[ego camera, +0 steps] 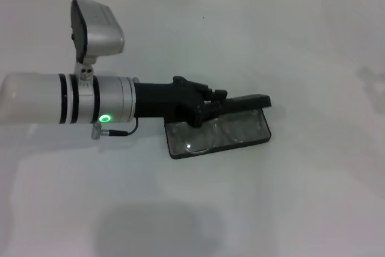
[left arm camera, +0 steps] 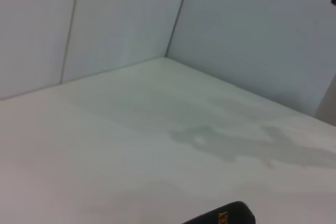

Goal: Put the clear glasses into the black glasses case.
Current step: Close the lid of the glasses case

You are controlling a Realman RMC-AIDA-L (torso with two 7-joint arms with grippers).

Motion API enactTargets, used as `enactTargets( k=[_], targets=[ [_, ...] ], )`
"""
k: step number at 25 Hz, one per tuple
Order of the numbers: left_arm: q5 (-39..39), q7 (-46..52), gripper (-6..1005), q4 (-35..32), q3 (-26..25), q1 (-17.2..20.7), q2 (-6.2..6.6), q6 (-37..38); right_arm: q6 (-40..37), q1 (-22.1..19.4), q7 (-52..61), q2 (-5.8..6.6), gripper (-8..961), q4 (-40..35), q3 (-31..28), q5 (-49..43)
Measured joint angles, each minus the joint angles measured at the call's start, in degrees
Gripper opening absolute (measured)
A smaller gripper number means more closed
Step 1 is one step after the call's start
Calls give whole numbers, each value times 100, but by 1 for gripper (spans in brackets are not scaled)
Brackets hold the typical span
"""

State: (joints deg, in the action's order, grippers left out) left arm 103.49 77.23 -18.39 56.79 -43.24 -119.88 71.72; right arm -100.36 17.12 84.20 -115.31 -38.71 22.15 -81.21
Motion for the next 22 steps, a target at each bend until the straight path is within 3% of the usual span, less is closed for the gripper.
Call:
enactTargets(
  k=[16,20,22],
  targets=[
    [-39,-353,231,-55,670,193,-37,280,-48,-40,7,0,168,31,0,0],
    [-286,-533,232,-409,685,388,-29,987,-54,-42,19,0,170,31,61,-16],
    [-597,-427,233,-986,688,668,-14,1618,-54,-42,11,14,170,32,200,-21]
  ],
)
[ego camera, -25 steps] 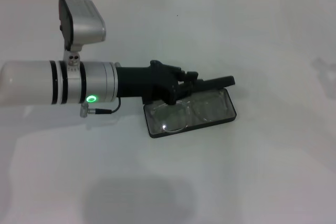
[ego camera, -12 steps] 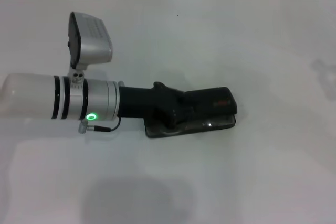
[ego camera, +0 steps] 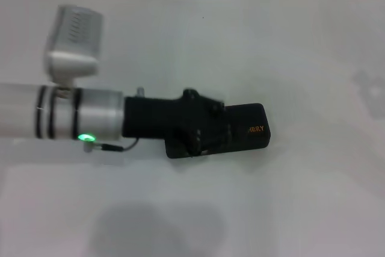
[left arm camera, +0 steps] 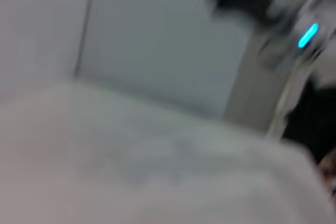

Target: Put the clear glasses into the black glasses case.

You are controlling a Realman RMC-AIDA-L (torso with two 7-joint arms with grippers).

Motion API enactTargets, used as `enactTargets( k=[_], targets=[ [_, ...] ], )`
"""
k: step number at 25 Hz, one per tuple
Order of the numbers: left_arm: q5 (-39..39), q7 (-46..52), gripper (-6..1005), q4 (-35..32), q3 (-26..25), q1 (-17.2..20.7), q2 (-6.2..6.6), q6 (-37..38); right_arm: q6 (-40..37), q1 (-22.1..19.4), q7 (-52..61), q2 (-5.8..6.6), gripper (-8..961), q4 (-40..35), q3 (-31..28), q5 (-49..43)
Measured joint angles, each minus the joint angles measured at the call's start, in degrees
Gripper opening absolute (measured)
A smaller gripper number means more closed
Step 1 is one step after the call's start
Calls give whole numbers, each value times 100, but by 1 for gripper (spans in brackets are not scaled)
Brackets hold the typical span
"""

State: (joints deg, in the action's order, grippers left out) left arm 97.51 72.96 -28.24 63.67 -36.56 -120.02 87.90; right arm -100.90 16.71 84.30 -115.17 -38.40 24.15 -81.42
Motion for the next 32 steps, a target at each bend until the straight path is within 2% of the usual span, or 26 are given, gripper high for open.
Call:
enactTargets(
  k=[1,2,3,6,11,16,20,22,23,24,25,26,28,31,32],
  targets=[
    [-179,105,234,-319,-2,177,8,287,5,-2,-5,18,171,0,126,-1],
    [-462,377,234,-997,0,510,22,616,11,-4,-6,26,171,0,204,-3],
    [-462,377,235,-997,0,510,22,616,22,-6,-10,34,171,-1,277,-3],
    [-539,689,236,-1563,0,798,30,657,37,-8,-53,35,172,-1,315,-5],
    [-448,789,239,-1509,0,849,30,533,43,18,-88,42,174,-13,450,-87],
    [-461,812,241,-1523,3,876,19,468,-44,200,-112,79,176,-93,542,-614],
    [-373,830,243,-1738,-7,871,90,757,-214,456,-379,154,177,-194,1221,-1250],
    [-386,734,244,-1816,-52,868,133,1092,-118,593,-436,109,178,-298,1682,-1558],
    [-452,661,252,-1823,-115,869,156,1261,-118,593,-436,109,178,-298,1682,-1558],
    [-525,609,260,-1825,-179,870,174,1380,5,666,-510,28,178,-368,1948,-1761],
    [-636,596,267,-1811,-332,872,195,1542,5,666,-510,28,179,-368,1948,-1761],
    [-712,609,275,-1792,-447,877,209,1639,47,690,-867,-62,179,-348,2197,-1791],
    [-907,785,291,-1729,-760,920,237,1895,-70,694,-1319,-82,259,-144,2392,-1484],
    [-933,1020,314,-1789,-818,1016,253,2004,-329,716,-1604,-55,379,128,2489,-977],
    [-875,1086,322,-1823,-783,1046,268,2046,-403,724,-1617,-53,458,154,2494,-892]
  ],
)
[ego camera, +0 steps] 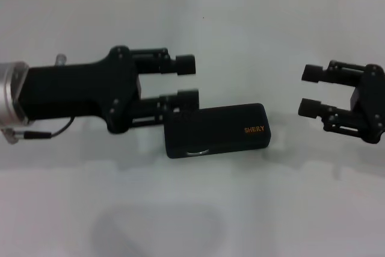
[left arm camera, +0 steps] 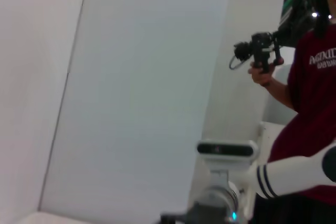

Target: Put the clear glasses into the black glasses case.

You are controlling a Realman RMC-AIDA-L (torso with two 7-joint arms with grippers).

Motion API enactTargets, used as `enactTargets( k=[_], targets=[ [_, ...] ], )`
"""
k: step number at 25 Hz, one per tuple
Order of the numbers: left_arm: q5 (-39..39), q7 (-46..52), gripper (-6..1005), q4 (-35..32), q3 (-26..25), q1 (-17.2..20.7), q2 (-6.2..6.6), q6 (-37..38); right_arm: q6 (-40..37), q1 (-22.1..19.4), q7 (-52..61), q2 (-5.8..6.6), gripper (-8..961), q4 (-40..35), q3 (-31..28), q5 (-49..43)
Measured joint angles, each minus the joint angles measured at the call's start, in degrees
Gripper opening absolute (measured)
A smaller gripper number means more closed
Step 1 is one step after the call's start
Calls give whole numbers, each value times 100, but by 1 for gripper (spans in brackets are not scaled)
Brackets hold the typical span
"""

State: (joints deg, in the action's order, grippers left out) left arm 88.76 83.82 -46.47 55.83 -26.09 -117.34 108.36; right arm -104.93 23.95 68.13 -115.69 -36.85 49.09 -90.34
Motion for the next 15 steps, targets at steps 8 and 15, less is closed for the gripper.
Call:
enactTargets(
  k=[8,15],
  targets=[
    [140,101,627,59,-153,121,105,100,-481,339,107,-27,767,115,151,74],
    [226,112,853,31,-131,138,232,160,-358,473,138,-19,870,147,681,67]
  ],
)
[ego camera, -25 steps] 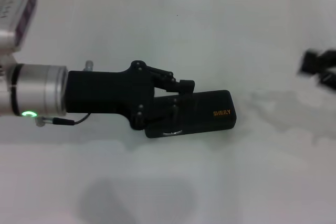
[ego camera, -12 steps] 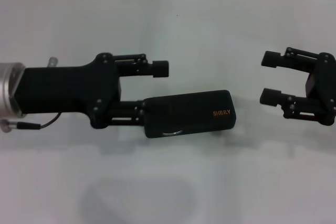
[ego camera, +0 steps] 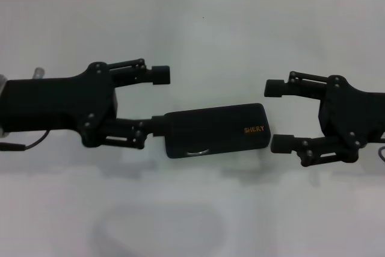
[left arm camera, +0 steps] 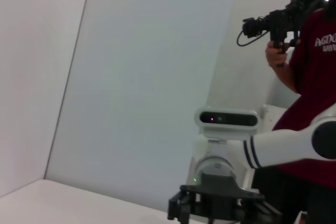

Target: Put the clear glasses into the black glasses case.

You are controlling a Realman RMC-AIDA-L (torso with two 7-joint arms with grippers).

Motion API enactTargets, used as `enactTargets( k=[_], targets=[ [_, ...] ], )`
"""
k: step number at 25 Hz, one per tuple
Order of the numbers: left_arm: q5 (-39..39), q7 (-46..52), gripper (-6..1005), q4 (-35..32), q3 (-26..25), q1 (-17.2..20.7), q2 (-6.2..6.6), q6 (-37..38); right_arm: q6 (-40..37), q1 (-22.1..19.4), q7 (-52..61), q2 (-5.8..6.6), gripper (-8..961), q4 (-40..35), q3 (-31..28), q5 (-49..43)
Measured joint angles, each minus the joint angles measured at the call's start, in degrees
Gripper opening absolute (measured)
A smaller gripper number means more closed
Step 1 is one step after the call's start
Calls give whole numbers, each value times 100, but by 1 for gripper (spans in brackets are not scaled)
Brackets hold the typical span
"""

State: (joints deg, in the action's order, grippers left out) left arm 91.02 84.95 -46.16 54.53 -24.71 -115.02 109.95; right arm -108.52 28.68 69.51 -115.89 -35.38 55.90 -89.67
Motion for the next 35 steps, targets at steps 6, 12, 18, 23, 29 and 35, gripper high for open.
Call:
enactTargets(
  k=[6,12,18,23,29,35],
  targets=[
    [9,-47,895,-42,-2,111,29,132,-2,76,32,-16,872,88,50,-4],
    [17,-48,896,-36,8,136,4,132,-12,74,27,-22,870,150,61,32],
    [21,-51,896,-36,13,177,-4,151,-34,51,0,-27,869,257,92,145],
    [21,-66,897,-21,14,270,-7,158,6,64,-9,-15,869,350,104,280],
    [21,-66,897,-30,14,292,-22,158,23,92,-11,-9,868,365,114,265],
    [21,-66,897,-6,14,294,-24,158,30,94,-14,-20,869,365,123,243]
  ],
)
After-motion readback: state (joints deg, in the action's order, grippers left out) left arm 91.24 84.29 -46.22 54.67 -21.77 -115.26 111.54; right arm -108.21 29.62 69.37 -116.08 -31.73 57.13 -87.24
